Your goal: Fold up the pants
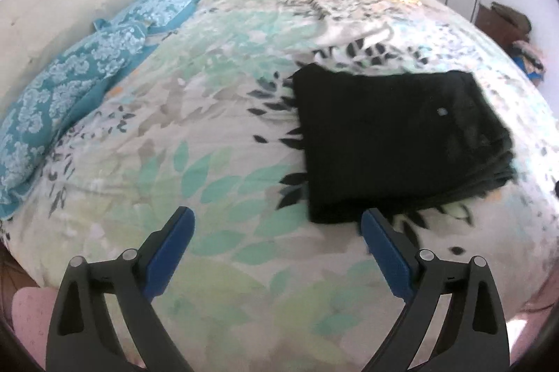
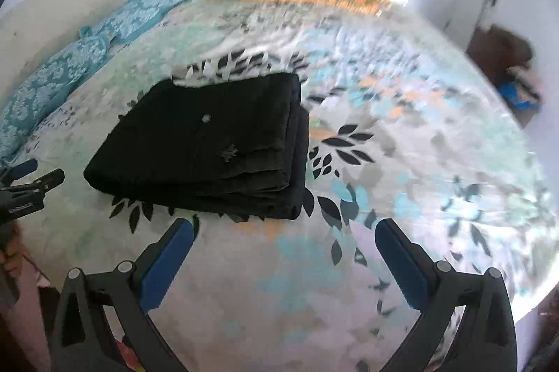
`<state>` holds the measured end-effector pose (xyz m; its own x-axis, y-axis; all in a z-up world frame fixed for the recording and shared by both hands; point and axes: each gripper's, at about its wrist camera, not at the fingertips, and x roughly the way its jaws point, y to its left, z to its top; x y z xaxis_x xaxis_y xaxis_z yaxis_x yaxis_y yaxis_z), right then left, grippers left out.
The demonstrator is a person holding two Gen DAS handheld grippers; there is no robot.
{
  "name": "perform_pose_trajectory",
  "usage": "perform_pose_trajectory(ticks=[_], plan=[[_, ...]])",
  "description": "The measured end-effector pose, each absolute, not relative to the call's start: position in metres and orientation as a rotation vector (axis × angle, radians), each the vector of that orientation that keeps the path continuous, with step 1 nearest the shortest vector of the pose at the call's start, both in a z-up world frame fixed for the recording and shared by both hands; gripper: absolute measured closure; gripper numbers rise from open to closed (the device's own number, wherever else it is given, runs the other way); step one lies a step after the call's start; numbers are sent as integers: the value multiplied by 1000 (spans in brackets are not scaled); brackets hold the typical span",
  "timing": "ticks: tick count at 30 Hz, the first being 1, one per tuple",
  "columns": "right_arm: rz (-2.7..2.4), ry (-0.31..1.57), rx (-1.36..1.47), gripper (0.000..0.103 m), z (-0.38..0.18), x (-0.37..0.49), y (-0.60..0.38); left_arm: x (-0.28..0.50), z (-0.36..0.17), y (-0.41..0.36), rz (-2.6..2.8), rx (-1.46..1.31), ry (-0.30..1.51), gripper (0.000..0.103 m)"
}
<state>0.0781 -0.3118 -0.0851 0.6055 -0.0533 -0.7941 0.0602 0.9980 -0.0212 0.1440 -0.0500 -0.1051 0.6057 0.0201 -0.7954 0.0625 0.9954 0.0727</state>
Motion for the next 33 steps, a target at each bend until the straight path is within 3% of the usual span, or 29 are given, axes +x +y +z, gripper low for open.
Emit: perform_pose_trajectory(ticks=[7, 33], plan=[[-50, 882, 26, 0, -57, 67, -274, 125, -68, -55, -48, 39, 871, 3], [-90, 845, -62, 0, -31, 49, -241, 93, -46, -72, -53, 149, 846, 0]])
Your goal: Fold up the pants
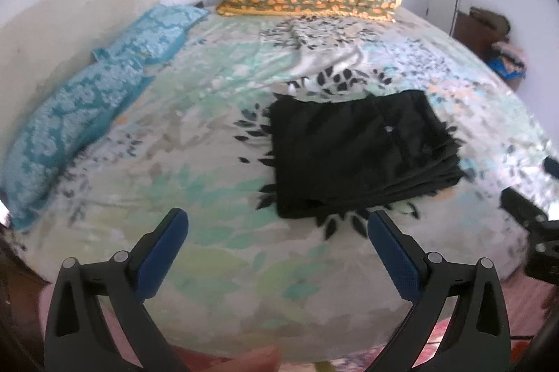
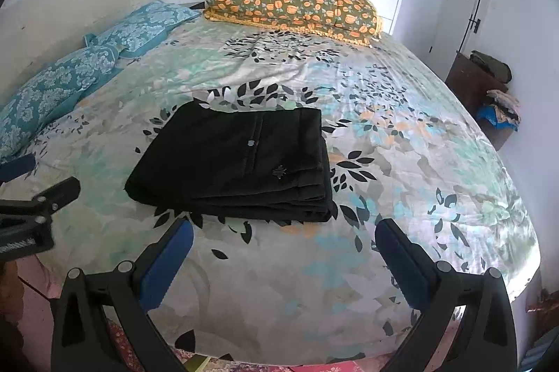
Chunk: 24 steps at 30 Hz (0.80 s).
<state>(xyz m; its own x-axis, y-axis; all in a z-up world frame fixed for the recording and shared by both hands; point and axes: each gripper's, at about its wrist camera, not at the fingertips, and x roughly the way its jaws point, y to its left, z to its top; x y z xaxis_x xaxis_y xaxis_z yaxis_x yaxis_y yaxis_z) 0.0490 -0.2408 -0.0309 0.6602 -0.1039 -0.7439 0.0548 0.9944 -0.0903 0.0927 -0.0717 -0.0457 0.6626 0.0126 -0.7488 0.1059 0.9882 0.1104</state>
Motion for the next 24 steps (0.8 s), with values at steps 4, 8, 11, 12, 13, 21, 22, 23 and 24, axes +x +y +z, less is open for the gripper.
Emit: perform_pose_trajectory(ticks=[4, 8, 11, 12, 13, 21, 22, 23, 24], plan=[[-89, 837, -87, 0, -30, 47, -234, 90, -48, -72, -30, 172, 846, 0], [-110, 839, -96, 0, -32, 45, -234, 88, -47, -68, -69, 128, 864, 0], [-126, 834, -96, 0, -32, 45, -236, 87, -45, -65, -68, 96, 868, 0], [-127, 834, -97, 0, -32, 45, -235, 88, -44, -65, -64, 93, 876, 0], [-129, 832, -96, 0, -32, 45, -235, 89, -44, -64, -68, 81, 887, 0], [-127, 830, -88, 0, -32, 45, -234, 93, -54, -55, -38, 18, 917, 0], [-128, 828, -85, 0, -31, 45, -233, 92, -52, -55, -35, 25, 904, 0], [-131, 823, -83, 0, -30, 44, -233, 90, -49, -55, -29, 34, 889, 0], [-136, 813, -82, 0, -27, 43, -233, 90, -48, -55, -25, 42, 884, 0]])
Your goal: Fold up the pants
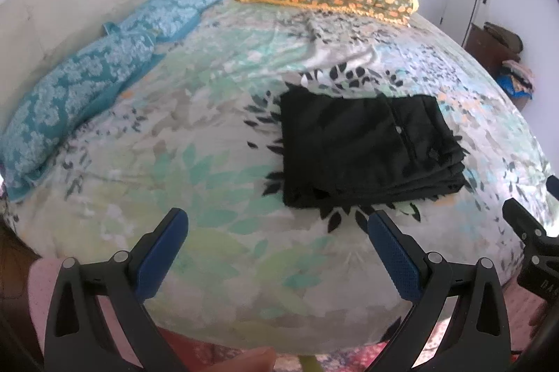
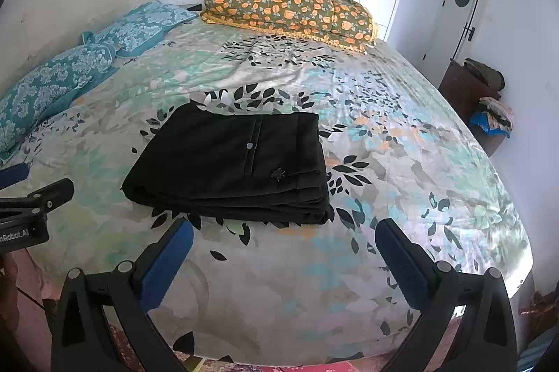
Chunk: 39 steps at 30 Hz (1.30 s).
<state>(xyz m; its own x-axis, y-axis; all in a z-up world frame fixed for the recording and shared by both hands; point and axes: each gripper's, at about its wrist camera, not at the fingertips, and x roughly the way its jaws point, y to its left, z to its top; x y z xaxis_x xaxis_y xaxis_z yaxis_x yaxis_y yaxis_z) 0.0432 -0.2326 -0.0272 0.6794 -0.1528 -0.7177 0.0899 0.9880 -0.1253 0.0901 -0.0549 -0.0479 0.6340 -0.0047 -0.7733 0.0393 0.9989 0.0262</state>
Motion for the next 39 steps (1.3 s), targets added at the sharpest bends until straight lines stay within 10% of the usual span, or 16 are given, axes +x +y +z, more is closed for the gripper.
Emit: perform_pose_trajectory(ticks=[39], plan=[[-204, 864, -103, 0, -34, 44, -239, 92, -59, -64, 7, 102, 898, 1]])
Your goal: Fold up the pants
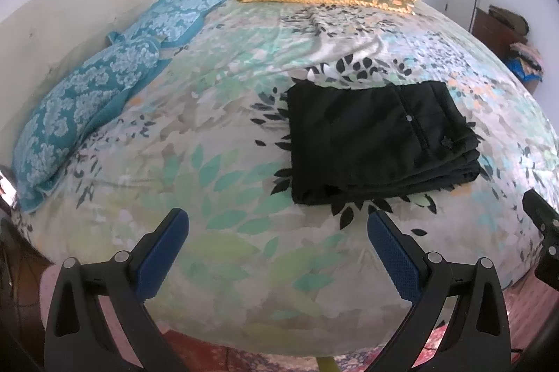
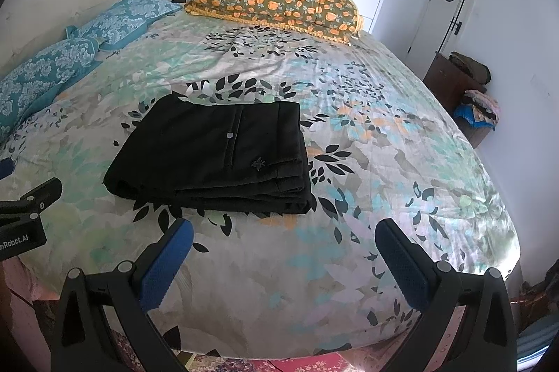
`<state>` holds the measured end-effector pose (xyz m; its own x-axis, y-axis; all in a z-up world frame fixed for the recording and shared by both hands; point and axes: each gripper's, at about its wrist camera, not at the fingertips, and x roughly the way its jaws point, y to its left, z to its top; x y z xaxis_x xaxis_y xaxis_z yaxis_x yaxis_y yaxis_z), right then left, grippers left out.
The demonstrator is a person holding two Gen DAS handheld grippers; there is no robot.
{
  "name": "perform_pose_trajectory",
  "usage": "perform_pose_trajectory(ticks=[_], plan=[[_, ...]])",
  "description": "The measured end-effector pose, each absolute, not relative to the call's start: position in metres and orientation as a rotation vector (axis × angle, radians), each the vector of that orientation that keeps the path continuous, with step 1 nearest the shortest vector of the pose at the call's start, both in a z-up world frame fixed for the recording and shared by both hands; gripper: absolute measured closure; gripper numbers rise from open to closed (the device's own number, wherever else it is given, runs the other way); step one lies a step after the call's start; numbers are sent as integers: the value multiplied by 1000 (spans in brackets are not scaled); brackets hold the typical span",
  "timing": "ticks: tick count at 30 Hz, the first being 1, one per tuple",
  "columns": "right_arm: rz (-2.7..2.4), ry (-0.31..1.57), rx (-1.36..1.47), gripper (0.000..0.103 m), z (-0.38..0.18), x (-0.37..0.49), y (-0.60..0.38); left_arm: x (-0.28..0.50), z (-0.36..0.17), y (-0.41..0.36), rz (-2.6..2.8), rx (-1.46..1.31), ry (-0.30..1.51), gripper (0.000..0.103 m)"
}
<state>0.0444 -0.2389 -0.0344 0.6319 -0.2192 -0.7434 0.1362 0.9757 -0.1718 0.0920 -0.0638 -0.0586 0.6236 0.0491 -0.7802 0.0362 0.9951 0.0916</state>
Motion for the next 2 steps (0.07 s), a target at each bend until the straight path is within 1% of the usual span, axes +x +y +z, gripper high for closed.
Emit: perform_pose_trajectory(ticks=[2], plan=[[-204, 863, -102, 0, -34, 44, -239, 91, -58, -63, 6, 100, 893, 1]])
